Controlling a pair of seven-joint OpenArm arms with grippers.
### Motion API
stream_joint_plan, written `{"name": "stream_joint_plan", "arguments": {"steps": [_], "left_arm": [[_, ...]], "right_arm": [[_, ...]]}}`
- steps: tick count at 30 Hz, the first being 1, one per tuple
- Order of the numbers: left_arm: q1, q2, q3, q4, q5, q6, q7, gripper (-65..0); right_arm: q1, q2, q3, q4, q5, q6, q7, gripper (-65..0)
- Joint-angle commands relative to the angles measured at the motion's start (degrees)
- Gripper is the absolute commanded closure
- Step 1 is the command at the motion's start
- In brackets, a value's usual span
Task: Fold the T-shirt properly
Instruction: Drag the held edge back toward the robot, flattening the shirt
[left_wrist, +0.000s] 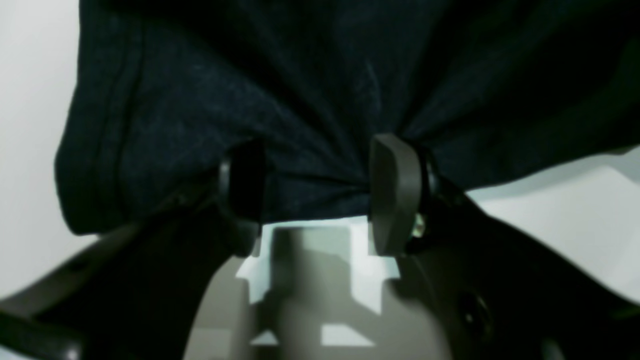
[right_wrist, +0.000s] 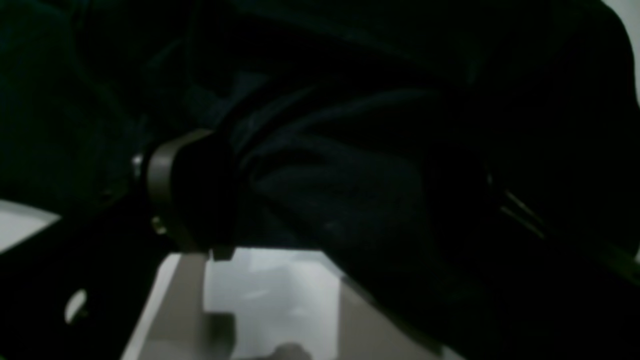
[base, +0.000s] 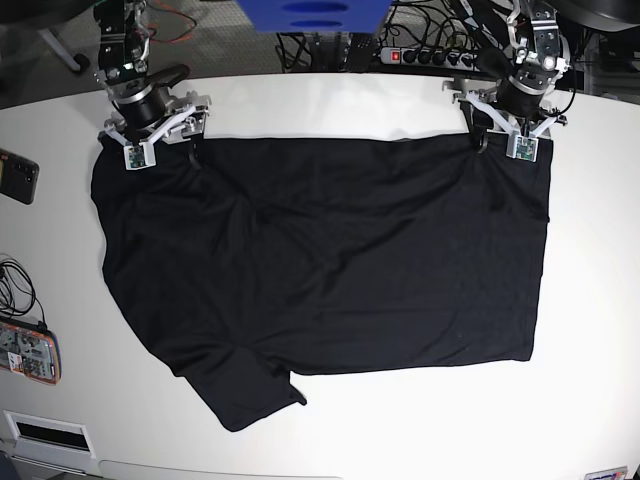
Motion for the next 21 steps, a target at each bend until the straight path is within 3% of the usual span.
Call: {"name": "stream_joint_plan", "arguments": {"steps": [1, 21], "left_arm": [[2.32, -0.33, 0.06, -0.50, 2.83, 0.09, 5.62, -32.5], [9.36, -2.26, -0.47, 0.29, 2.83, 0.09, 5.62, -32.5]], "right_arm": [[-2.65, 0.43, 0.07, -0.61, -2.93, 0.41, -6.06, -58.3], [-13.64, 0.43, 0.86, 2.38, -3.02, 0.41, -4.92, -58.3]]}}
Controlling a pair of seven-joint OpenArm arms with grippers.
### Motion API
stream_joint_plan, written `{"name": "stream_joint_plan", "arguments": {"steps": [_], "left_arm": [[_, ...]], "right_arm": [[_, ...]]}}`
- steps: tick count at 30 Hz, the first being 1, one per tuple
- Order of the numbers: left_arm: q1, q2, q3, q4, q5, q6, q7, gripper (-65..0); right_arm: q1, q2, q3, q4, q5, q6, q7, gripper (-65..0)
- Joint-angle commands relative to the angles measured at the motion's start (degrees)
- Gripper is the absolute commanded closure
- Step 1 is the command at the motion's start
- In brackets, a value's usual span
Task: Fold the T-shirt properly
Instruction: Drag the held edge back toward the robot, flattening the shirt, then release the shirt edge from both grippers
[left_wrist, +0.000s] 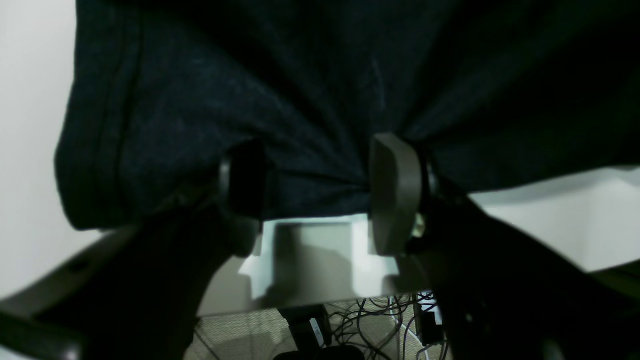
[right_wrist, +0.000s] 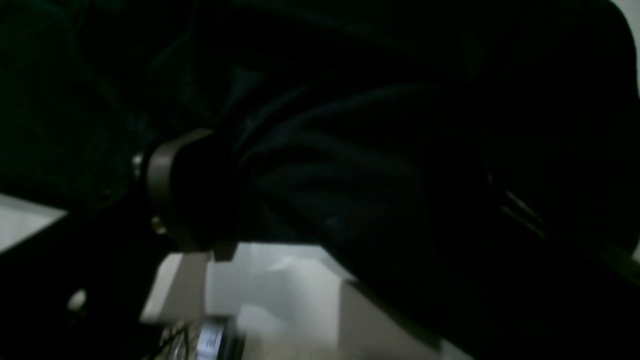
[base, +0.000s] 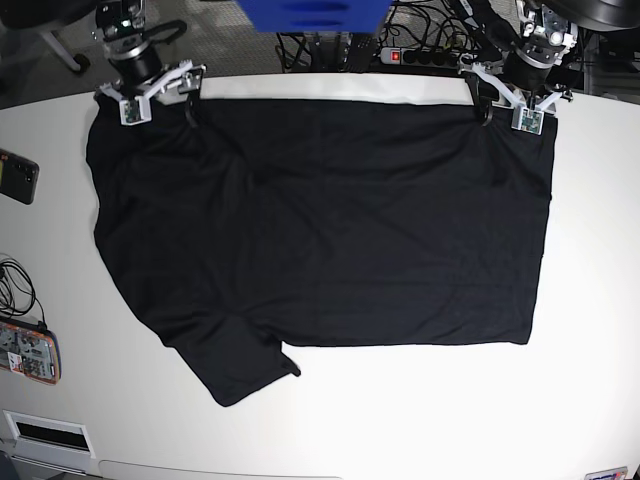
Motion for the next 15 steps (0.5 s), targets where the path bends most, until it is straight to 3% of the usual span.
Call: {"name": "stream_joint_plan", "arguments": {"steps": [1, 15], "left_arm": [[2.01, -0.12, -0.91, -0.93, 4.09, 0.13, 8.55, -32.5], [3.86, -0.47, -7.51, 4.69, 4.62, 0.13, 8.99, -32.5]], "right_arm": [[-2.52, 0.11, -0.21, -0.11, -3.02, 0.76, -9.33, -58.3], [-3.22, 0.11, -0.12, 2.36, -2.93, 0.67, -9.51, -58.3]]}}
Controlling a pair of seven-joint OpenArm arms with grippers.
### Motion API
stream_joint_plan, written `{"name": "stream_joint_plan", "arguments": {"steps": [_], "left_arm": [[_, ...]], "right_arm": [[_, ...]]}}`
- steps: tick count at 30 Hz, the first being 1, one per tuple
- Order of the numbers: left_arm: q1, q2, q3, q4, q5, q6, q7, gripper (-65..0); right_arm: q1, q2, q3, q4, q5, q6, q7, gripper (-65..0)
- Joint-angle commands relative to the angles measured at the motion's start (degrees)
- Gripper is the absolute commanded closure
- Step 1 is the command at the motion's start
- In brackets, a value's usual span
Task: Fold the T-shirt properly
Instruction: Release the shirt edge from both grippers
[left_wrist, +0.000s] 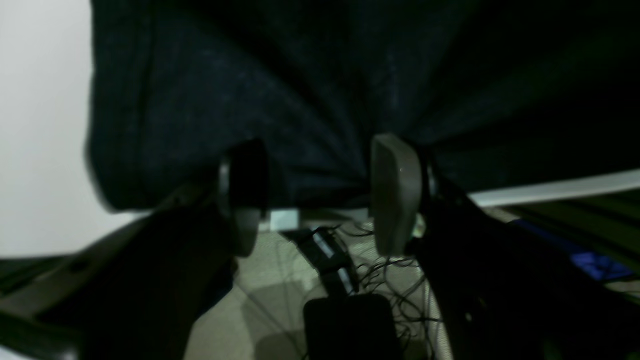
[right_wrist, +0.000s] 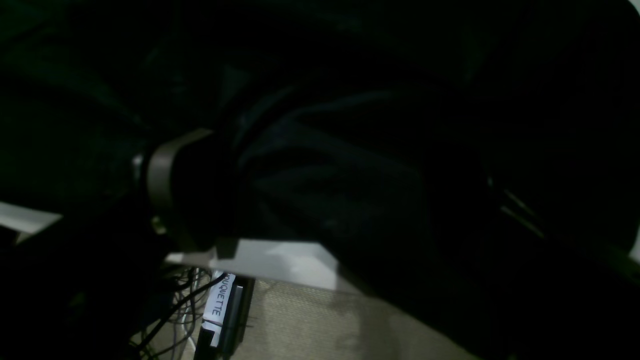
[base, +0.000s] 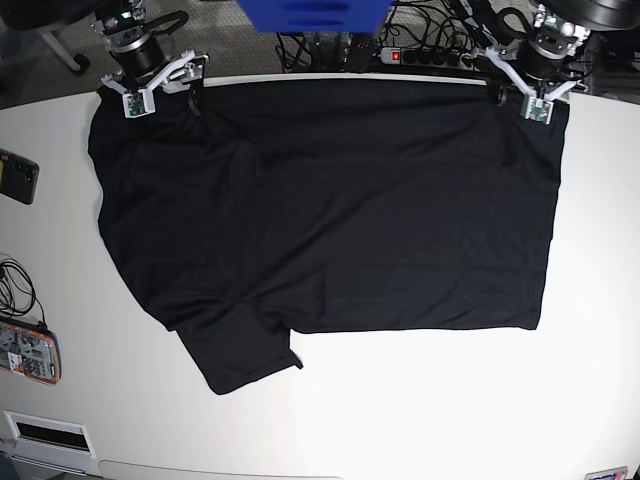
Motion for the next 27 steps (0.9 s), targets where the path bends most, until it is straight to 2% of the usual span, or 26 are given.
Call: {"name": "stream_joint_plan", "arguments": {"steps": [1, 7, 10, 18, 27], "left_arm": [[0.62, -0.62, -1.65, -0.69, 1.91, 1.79, 1.55, -32.5], [-2.98, -0.62, -3.85, -1.48, 1.91, 1.79, 1.47, -32.5], [-5.00, -0.62, -4.11, -1.48, 1.91, 1.79, 1.47, -32.7], [-8.78, -2.20, -4.20, 1.07, 1.82, 1.79, 1.55, -32.6], [-8.52, 0.61, -4.11, 6.79, 1.47, 1.79, 1.73, -32.6]], "right_arm": [[-1.39, 0.26, -0.21, -0.64, -2.78, 0.54, -6.45, -58.3], [-1.39, 0.26, -0.21, -0.38, -2.78, 0.54, -6.53, -58.3], [-0.95, 0.17, -0.21, 0.15, -2.78, 0.45, -8.38, -58.3], [3.01, 0.17, -0.21, 9.21, -2.78, 0.45, -12.51, -58.3], [2.83, -0.01, -0.21, 12.99, -2.78, 0.45, -14.53, -58.3]]}}
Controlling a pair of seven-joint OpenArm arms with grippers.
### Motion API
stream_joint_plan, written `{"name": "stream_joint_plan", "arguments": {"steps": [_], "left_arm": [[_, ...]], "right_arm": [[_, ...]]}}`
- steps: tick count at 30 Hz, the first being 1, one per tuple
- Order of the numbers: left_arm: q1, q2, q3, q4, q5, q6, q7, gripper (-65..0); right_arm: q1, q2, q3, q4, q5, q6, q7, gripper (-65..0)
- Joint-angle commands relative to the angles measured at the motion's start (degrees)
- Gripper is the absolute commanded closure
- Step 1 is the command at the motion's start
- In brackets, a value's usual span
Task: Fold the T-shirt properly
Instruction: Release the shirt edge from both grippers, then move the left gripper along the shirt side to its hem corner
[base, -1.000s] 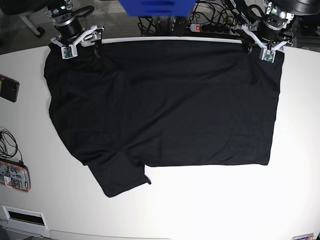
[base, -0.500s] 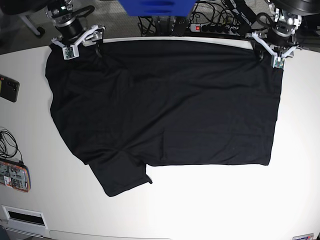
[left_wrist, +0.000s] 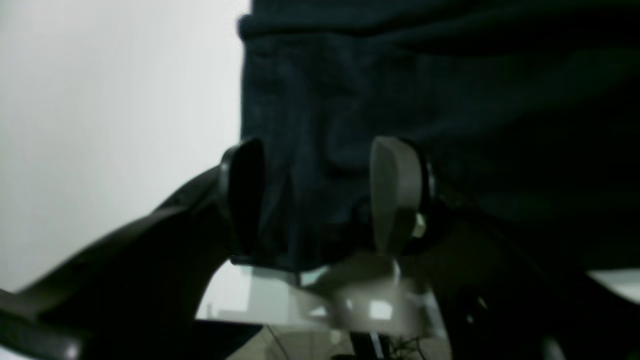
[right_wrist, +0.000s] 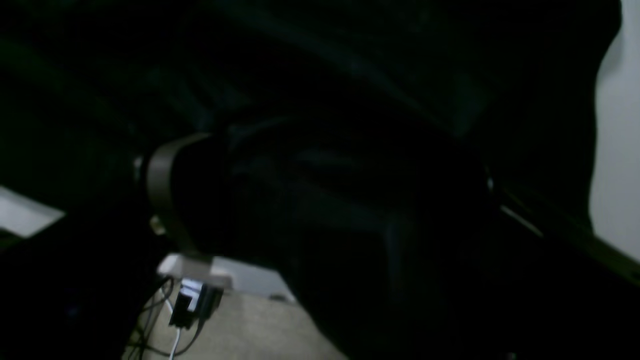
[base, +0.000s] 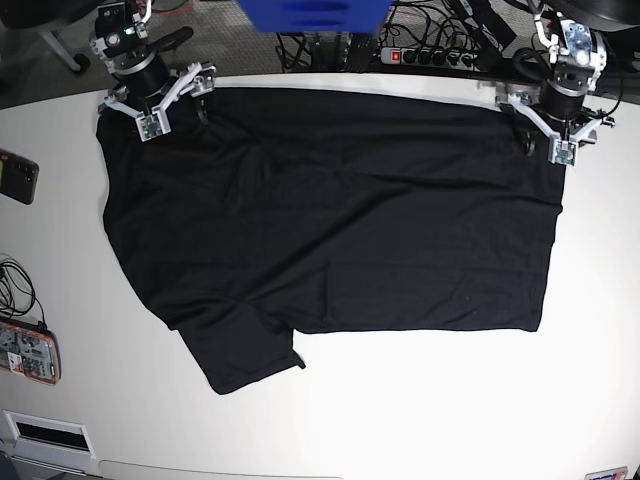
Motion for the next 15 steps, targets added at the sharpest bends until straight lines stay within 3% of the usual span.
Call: {"name": "stream_joint_plan", "arguments": {"steps": [1, 10, 15], "left_arm": [[0.16, -0.64, -0.40, 1.34, -0.32, 0.48, -1.05, -32.6], [-0.46, -1.08, -0.57, 6.44, 0.12, 0.48, -1.22, -32.6], [-6.79, -2.40, -1.45, 6.53, 1.17, 0.48, 0.10, -32.6]], "right_arm": [[-0.16, 0.34, 0.34, 2.06, 0.37, -0.20, 1.62, -58.3], [-5.17, 0.26, 6.58, 3.91, 0.46, -0.20, 2.06, -58.3], [-4.82, 0.26, 8.78, 4.00, 0.46, -0.20, 5.40, -58.3]]}}
